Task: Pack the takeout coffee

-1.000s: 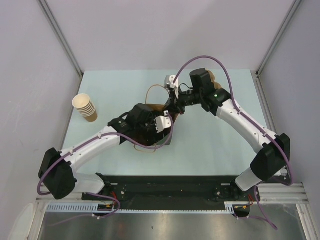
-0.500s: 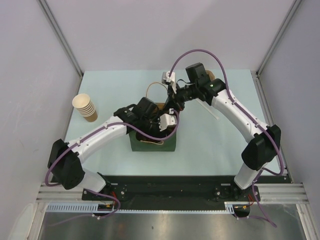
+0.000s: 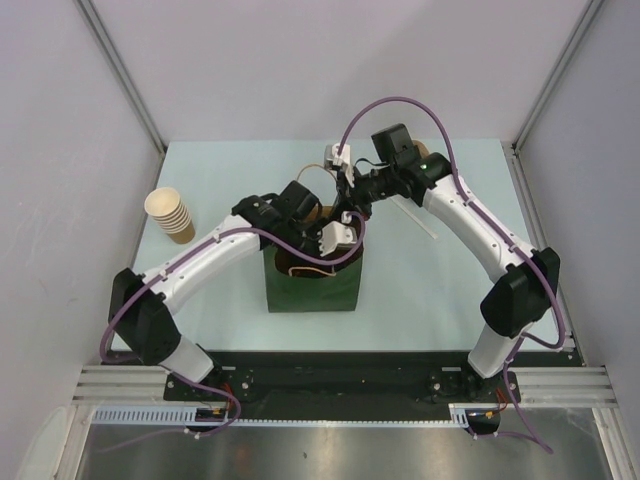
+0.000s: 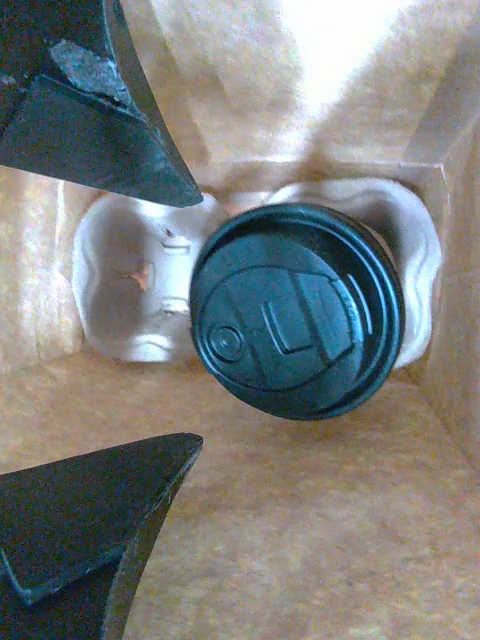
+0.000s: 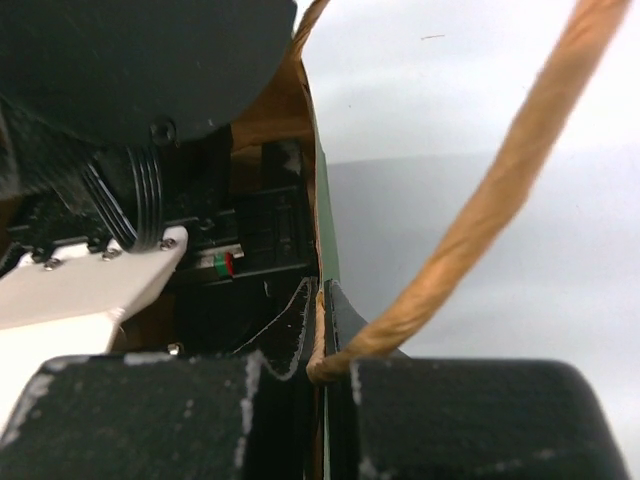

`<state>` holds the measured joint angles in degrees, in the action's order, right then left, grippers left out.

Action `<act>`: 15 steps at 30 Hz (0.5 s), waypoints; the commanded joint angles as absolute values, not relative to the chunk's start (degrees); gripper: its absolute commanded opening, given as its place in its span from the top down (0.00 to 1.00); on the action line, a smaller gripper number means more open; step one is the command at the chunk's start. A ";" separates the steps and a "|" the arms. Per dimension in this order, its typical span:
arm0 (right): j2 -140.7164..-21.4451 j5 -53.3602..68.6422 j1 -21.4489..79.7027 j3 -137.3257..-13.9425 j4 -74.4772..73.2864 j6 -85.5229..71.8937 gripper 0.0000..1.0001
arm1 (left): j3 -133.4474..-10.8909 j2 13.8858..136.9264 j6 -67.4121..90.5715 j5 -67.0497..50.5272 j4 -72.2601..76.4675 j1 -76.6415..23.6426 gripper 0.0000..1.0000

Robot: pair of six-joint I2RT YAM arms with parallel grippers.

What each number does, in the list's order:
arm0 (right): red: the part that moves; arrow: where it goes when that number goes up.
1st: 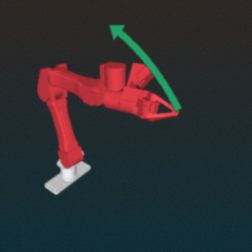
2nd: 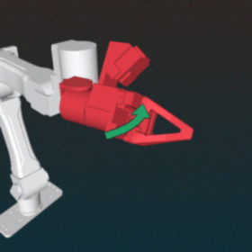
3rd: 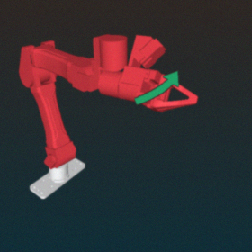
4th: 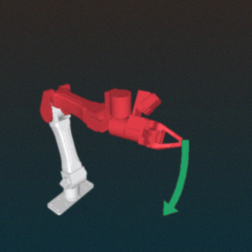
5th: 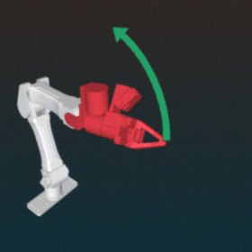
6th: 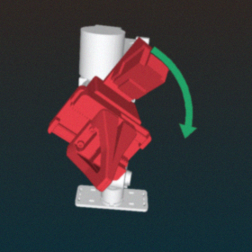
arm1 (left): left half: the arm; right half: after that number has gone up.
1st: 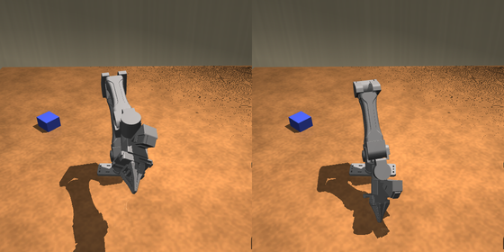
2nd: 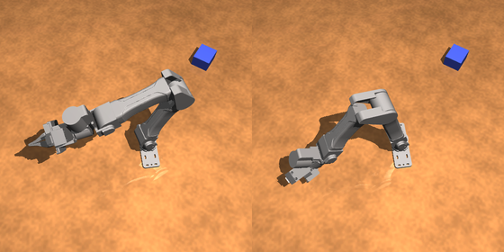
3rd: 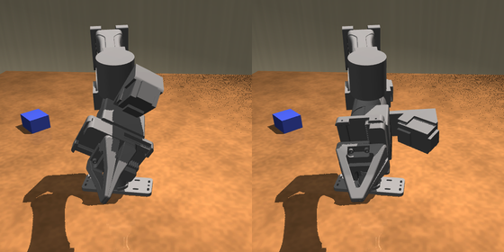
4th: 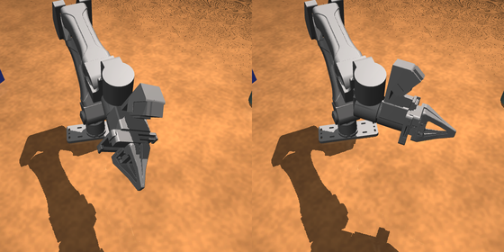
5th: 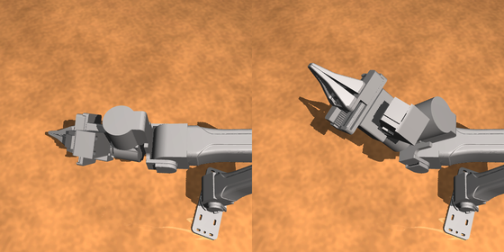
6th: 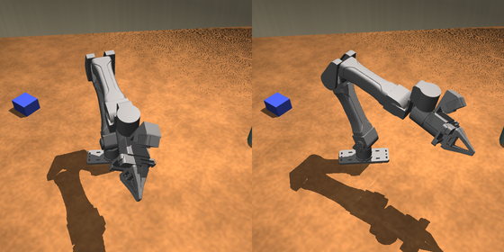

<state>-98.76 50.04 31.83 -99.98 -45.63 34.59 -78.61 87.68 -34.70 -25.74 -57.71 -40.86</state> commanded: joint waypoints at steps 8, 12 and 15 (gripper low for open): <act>-98.88 48.87 31.99 -102.31 -46.23 36.56 1.00 | -83.32 84.91 -38.76 -26.90 -57.84 -41.04 0.00; -98.96 48.08 31.99 -102.39 -45.88 36.91 1.00 | -83.67 83.41 -38.67 -27.24 -56.69 -41.04 0.00; -98.88 47.81 31.99 -102.48 -46.14 37.35 1.00 | -86.04 83.58 -38.06 -27.60 -57.57 -40.96 0.00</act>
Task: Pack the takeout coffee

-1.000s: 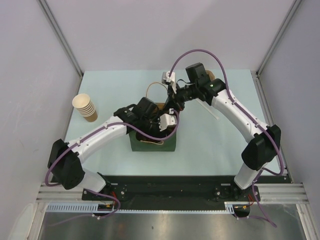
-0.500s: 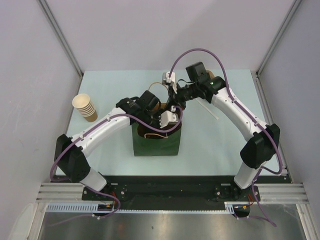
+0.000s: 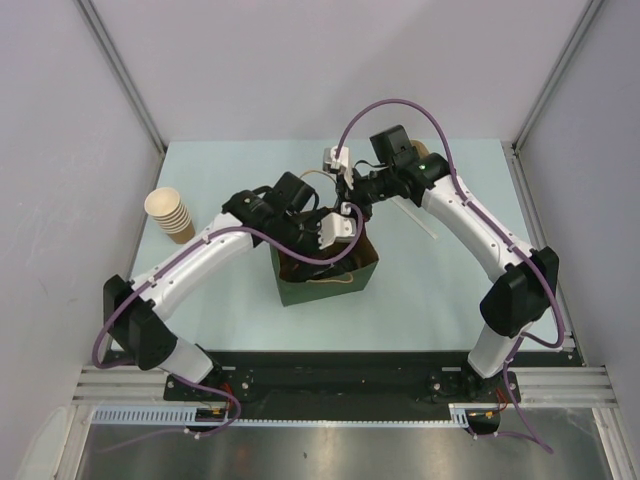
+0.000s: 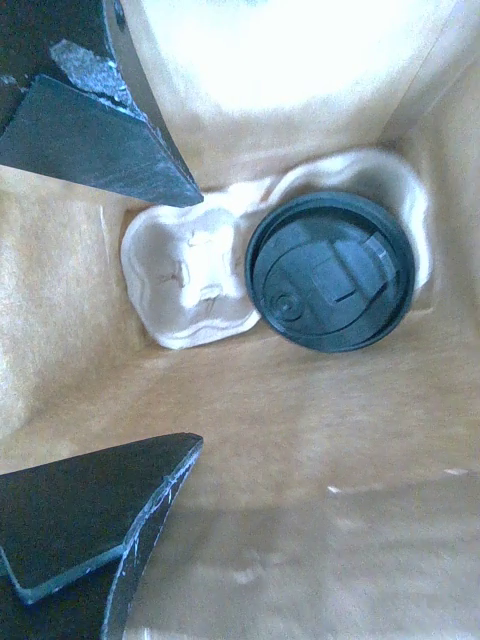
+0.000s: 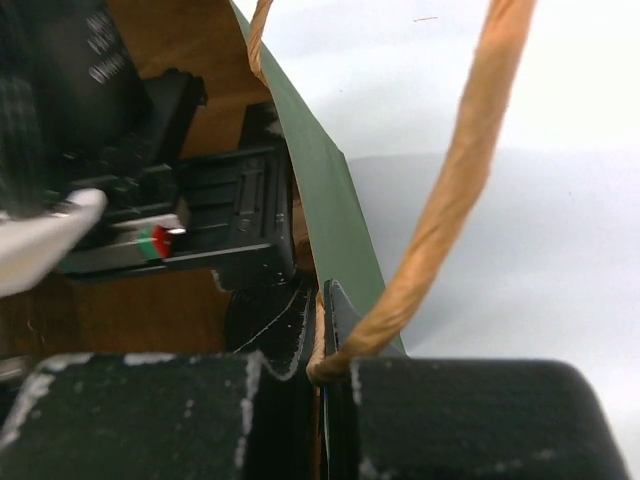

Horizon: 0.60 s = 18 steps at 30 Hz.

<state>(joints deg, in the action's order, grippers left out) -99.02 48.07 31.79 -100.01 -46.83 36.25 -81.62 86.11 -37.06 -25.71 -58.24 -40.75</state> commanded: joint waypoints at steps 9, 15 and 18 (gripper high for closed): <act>-99.32 46.41 31.64 -102.74 -46.41 37.97 1.00 | -95.53 84.55 -35.43 -31.28 -61.96 -39.12 0.01; -100.72 46.32 30.32 -104.67 -46.23 36.56 1.00 | -105.37 86.04 -30.60 -34.80 -62.75 -33.76 0.01; -101.68 46.41 29.80 -105.55 -46.23 36.56 1.00 | -109.24 86.75 -27.79 -36.56 -62.76 -31.91 0.01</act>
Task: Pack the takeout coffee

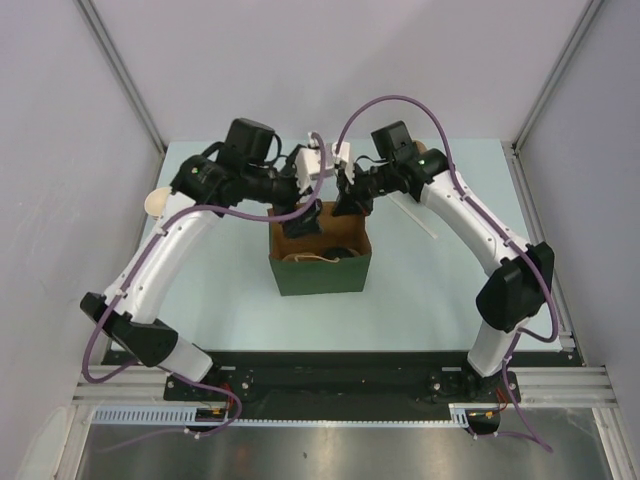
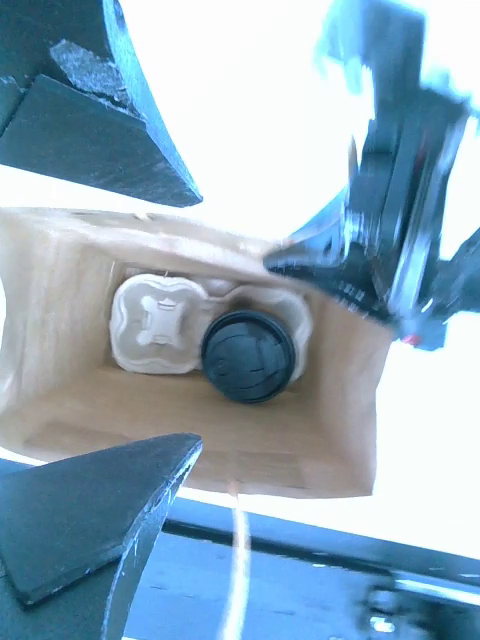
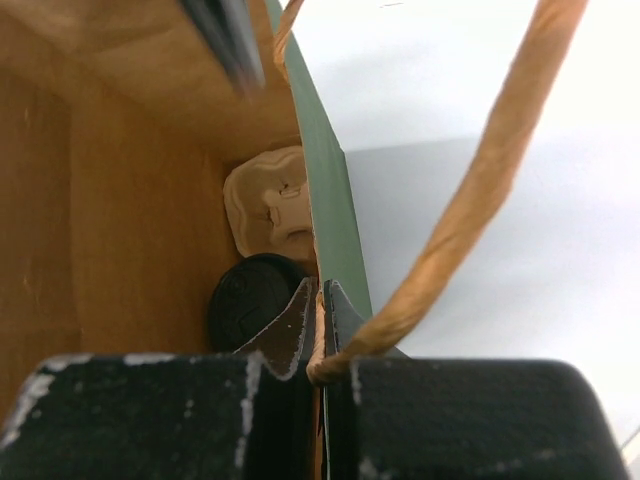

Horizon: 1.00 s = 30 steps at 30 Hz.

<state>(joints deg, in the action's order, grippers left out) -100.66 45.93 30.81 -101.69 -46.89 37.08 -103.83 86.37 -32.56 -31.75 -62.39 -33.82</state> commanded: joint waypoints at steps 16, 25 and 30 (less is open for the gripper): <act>-103.54 44.74 28.74 -110.21 -45.00 32.26 0.43 | -107.58 85.52 -9.05 -41.92 -53.17 -17.14 0.01; -103.27 44.47 22.95 -121.72 -42.72 22.52 0.18 | -106.44 85.78 -5.72 -43.41 -51.33 -9.94 0.00; -101.78 42.55 15.30 -123.31 -44.02 20.74 0.14 | -105.82 86.04 -4.66 -43.24 -49.84 -5.90 0.00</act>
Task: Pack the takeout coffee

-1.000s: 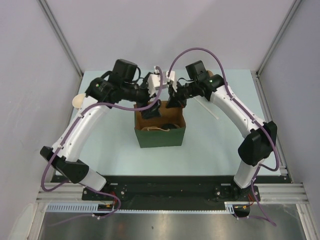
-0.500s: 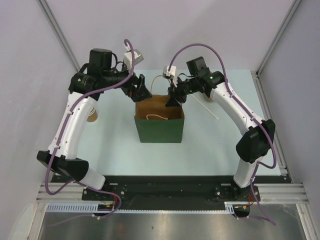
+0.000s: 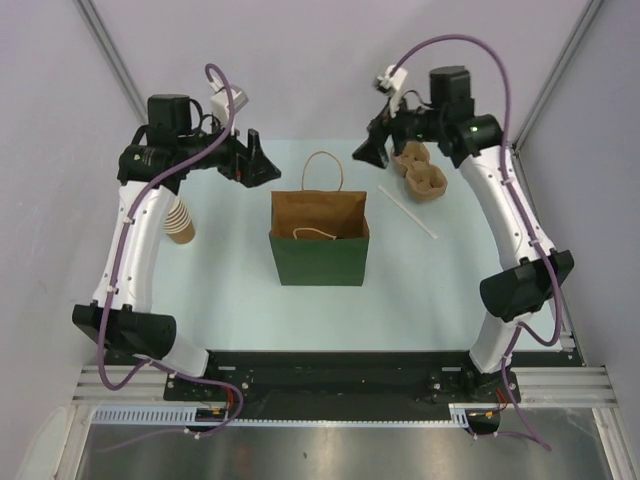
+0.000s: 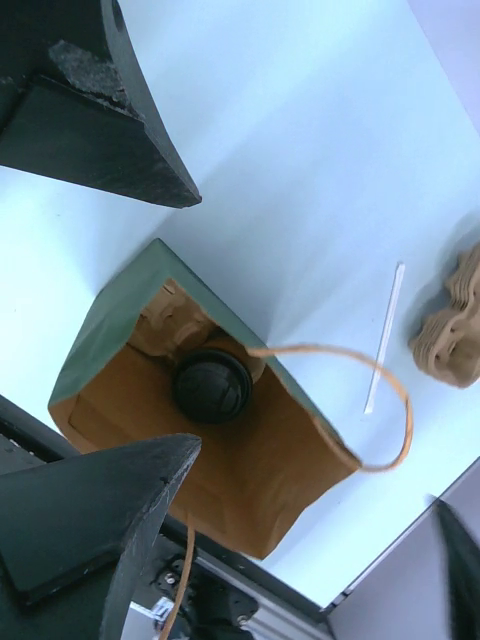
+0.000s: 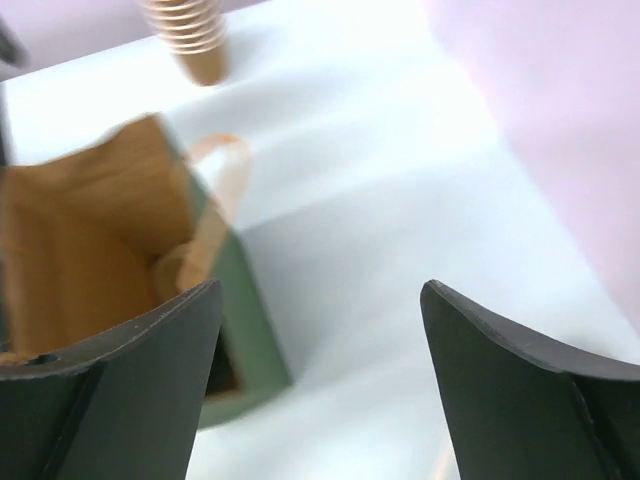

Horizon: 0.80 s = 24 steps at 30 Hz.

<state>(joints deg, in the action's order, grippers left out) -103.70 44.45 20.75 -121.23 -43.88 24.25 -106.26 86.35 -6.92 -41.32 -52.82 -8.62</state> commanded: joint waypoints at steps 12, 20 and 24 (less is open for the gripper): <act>-95.45 18.57 7.65 -88.35 -43.51 31.29 0.40 | -101.70 86.48 -8.34 -39.03 -49.57 -1.76 0.01; -105.63 10.90 7.65 -83.14 -33.93 30.32 0.51 | -101.16 89.12 -10.55 -36.92 -51.77 -1.76 0.01; -109.15 10.55 7.30 -82.88 -31.12 31.11 0.51 | -98.97 87.98 -10.63 -35.86 -51.15 -1.76 0.01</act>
<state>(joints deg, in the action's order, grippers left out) -106.41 13.67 7.64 -82.96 -37.30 30.04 -100.64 89.23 -9.15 -37.19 -51.29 -2.07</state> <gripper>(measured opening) 0.493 0.995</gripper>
